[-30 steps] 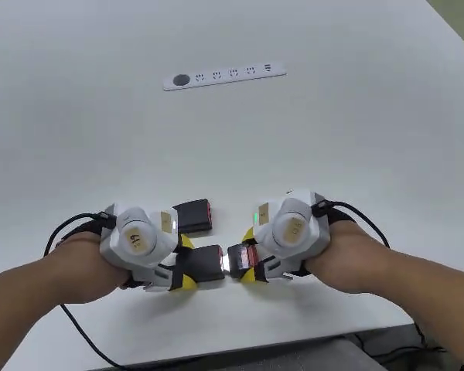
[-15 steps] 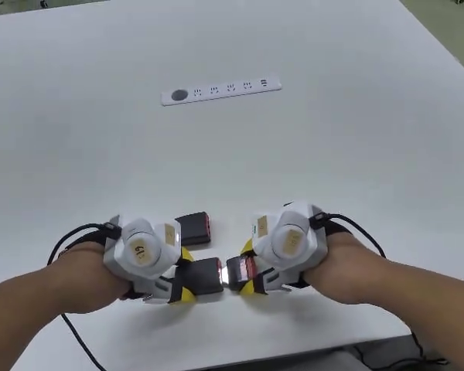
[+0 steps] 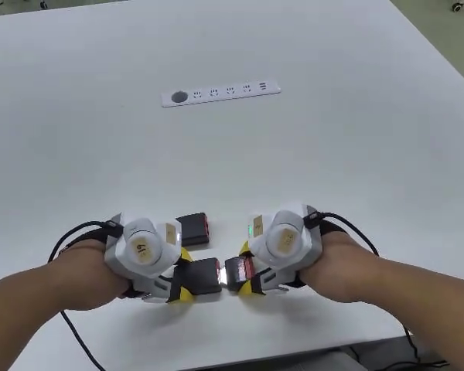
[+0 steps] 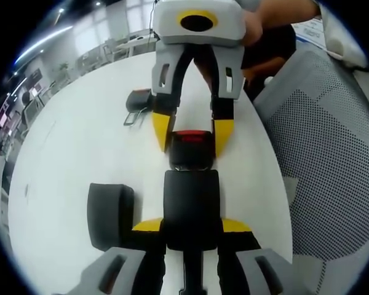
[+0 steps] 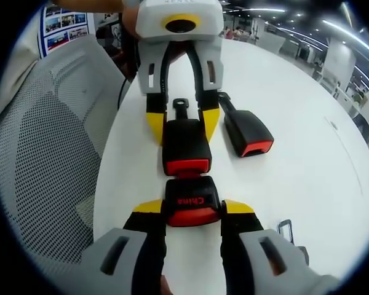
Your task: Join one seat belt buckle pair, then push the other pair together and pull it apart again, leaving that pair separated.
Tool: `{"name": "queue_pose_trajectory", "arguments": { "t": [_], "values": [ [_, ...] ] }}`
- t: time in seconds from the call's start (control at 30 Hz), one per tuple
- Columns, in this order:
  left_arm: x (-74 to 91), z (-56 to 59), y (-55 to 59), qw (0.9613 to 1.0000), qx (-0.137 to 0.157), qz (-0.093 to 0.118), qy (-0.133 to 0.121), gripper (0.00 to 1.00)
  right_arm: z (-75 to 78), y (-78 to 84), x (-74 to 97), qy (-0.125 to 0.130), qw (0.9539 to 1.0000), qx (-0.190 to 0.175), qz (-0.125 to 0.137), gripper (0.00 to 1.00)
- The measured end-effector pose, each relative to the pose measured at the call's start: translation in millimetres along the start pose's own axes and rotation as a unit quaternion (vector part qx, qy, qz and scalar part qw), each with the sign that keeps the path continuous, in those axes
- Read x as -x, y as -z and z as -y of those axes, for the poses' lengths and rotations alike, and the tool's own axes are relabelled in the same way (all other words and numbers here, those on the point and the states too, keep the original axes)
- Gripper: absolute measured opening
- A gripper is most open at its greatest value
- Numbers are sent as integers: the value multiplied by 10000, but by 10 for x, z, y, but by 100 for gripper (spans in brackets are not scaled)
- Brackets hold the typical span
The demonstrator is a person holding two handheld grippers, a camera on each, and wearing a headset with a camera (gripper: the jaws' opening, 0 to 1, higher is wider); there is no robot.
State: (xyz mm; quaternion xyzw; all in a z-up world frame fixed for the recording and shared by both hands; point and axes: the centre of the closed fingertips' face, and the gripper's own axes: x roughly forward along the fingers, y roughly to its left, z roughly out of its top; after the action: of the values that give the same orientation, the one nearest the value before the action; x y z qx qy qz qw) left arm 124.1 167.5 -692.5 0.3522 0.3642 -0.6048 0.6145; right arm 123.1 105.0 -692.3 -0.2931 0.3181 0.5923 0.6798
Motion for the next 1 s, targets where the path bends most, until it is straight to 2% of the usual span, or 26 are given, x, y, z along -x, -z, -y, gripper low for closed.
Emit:
{"name": "queue_pose_trajectory", "arguments": {
  "t": [0.3, 0.47, 0.6, 0.83, 1.0],
  "values": [
    [15, 26, -31, 10000, 23, -3, -14, 32, 4, 0, -6, -23, 10000, -43, -3, 33],
    [17, 34, -50, 9999, 48, -149, -18, 33, -8, 7, 6, -56, 9998, -38, -166, 33],
    [22, 32, -35, 9999, 40, -156, -37, 33, -13, 11, 7, -86, 9997, -15, -206, 34],
    [22, 19, -21, 9997, 183, -150, -58, 34, -24, 2, 13, -112, 9995, 27, -282, 34],
    [56, 26, -16, 9990, 404, -148, -128, 34, -32, -21, 77, -102, 9995, -78, -275, 34]
  ]
}}
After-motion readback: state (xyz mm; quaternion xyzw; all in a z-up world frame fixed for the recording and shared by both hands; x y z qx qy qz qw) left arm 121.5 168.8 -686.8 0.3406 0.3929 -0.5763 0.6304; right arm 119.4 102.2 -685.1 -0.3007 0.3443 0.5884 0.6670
